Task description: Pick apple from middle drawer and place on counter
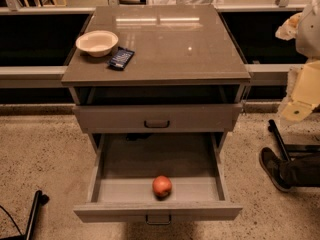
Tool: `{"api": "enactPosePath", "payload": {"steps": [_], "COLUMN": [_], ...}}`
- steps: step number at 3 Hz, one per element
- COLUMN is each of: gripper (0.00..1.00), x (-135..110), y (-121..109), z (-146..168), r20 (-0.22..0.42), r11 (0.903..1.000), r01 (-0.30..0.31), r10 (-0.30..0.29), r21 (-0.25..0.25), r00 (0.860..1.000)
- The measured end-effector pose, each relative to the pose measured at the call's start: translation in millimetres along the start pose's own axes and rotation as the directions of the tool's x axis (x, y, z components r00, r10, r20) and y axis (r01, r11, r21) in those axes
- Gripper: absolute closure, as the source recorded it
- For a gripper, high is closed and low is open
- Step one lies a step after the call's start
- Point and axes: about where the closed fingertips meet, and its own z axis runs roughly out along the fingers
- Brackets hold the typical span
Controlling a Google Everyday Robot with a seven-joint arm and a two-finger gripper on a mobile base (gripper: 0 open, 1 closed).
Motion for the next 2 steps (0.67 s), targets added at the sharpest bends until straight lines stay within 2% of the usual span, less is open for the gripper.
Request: {"api": "enactPosePath", "payload": {"steps": [1,2], "gripper": [0.00,0.00], "x": [0,-35], "y": [0,-1], "z": [0,30], "r20": [0.000,0.082], "r11": [1.0000,0.9950], "r01": [0.000,0.094], "r10": [0.000,-0.091], "r21": [0.000,-0.033], "r00": [1.000,0.992]}}
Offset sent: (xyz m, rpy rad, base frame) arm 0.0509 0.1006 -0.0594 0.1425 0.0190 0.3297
